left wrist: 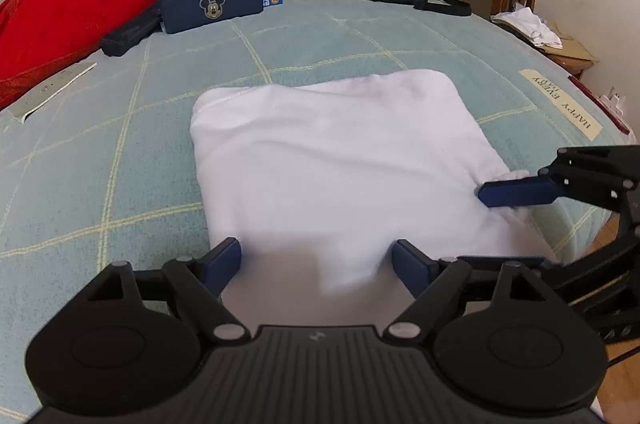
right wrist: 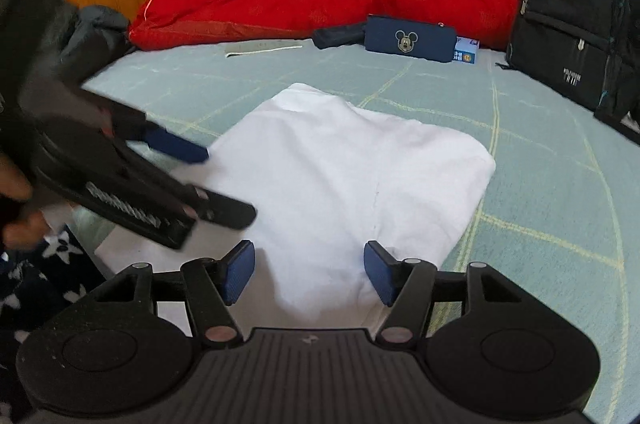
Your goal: Fold clothes
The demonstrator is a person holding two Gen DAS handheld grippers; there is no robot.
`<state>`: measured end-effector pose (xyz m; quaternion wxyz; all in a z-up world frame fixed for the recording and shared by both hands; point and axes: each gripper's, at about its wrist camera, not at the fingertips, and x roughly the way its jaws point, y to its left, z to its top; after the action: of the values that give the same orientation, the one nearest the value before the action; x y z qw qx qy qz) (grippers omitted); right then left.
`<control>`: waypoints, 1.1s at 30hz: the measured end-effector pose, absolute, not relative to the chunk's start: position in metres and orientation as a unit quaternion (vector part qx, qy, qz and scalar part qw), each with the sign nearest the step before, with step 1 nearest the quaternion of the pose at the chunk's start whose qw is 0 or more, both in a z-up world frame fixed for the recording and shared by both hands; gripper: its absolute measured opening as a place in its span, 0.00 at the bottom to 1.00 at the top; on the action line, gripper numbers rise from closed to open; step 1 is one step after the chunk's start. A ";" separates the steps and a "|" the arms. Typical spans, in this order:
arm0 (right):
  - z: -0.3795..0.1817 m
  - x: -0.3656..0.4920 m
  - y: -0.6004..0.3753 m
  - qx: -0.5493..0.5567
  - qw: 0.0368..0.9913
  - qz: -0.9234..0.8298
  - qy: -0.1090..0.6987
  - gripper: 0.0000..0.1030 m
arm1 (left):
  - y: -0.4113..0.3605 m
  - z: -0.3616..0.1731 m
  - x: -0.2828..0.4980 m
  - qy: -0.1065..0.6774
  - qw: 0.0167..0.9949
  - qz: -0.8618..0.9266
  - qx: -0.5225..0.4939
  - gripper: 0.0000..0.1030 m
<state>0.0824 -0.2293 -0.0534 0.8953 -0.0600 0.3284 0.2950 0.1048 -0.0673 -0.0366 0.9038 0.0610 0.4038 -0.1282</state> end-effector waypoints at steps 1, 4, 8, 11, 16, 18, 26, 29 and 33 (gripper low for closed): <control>-0.053 0.083 -0.230 -0.058 0.895 0.296 0.329 0.64 | -0.068 -0.034 0.103 0.402 0.905 -0.125 0.064 0.81; -0.052 0.083 -0.233 -0.050 0.894 0.299 0.330 0.64 | -0.070 -0.024 0.096 0.393 0.909 -0.120 0.073 0.81; -0.043 0.081 -0.237 -0.030 0.894 0.299 0.331 0.64 | -0.071 -0.023 0.094 0.389 0.909 -0.128 0.071 0.81; -0.036 0.082 -0.249 0.004 0.894 0.302 0.332 0.66 | -0.064 -0.027 0.098 0.398 0.906 -0.131 0.059 0.81; -0.026 0.096 -0.278 0.080 0.894 0.282 0.339 0.79 | -0.037 -0.011 0.097 0.375 0.916 -0.144 0.007 0.82; -0.027 0.108 -0.294 0.124 0.887 0.273 0.351 0.82 | -0.020 -0.007 0.101 0.372 0.917 -0.140 -0.020 0.83; -0.074 0.161 -0.328 0.302 0.787 0.280 0.459 0.86 | 0.032 -0.044 0.130 0.450 0.867 -0.143 -0.156 0.82; -0.088 0.172 -0.323 0.332 0.755 0.295 0.482 0.90 | 0.036 -0.053 0.140 0.461 0.851 -0.169 -0.187 0.85; -0.092 0.185 -0.312 0.334 0.749 0.309 0.482 0.92 | 0.031 -0.056 0.159 0.468 0.841 -0.188 -0.194 0.87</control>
<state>0.1846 -0.3120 -0.0916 0.7486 0.3345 0.4817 0.3092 0.1591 0.0312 -0.0557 0.8413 -0.1941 0.4681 -0.1885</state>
